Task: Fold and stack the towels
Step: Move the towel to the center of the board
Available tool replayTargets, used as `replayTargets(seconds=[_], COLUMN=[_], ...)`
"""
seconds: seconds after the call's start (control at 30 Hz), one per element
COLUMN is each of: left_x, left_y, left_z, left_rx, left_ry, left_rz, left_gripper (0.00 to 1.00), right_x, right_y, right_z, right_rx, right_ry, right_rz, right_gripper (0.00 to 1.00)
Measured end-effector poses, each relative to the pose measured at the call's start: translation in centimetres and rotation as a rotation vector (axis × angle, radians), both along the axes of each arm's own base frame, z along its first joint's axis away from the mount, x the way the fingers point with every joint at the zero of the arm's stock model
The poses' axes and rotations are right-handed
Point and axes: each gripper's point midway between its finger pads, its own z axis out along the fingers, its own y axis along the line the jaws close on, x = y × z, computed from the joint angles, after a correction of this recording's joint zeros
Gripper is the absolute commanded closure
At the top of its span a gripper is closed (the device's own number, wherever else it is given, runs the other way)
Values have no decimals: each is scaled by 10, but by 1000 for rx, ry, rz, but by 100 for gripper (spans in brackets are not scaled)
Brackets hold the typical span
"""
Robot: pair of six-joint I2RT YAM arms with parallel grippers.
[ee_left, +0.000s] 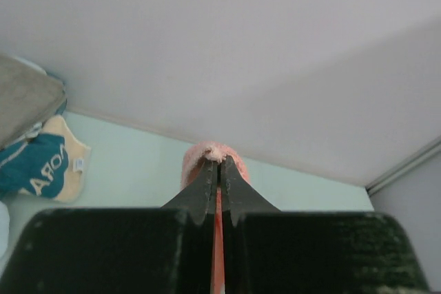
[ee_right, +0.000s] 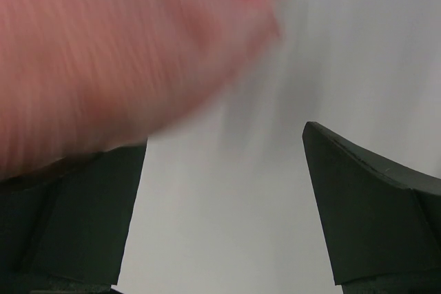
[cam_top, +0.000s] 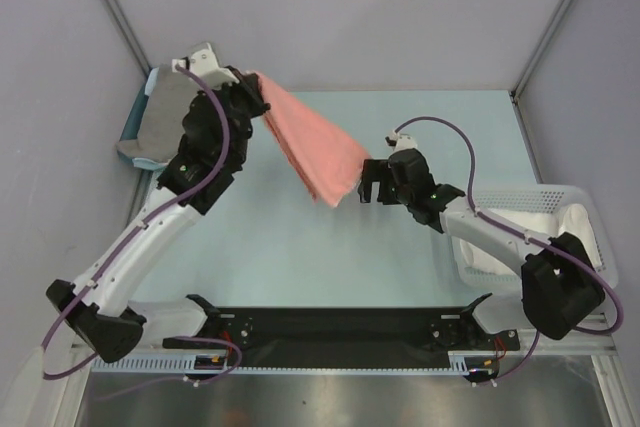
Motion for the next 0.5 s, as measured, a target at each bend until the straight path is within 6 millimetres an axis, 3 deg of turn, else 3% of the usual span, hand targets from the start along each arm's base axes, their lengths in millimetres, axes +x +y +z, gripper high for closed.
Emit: replayTargets(seconds=[0.07, 0.1, 0.2, 0.4, 0.5], left_x=[1, 4, 16, 62, 64], left_y=[-14, -24, -49, -88, -89], left_z=[-24, -37, -80, -191, -239], left_rx=[20, 27, 54, 138, 169], left_ry=[47, 74, 159, 426, 548], left_rz=[-30, -52, -110, -213, -236], left_gripper=[98, 86, 71, 57, 57], right_x=[0, -1, -1, 3, 4], right_y=[-6, -9, -16, -21, -21], right_z=[2, 3, 3, 3, 2], right_rx=[-7, -11, -21, -21, -23], right_ry=[-15, -21, -31, -36, -33], right_rz=[-22, -35, -61, -81, -83], right_gripper=[0, 0, 0, 1, 11])
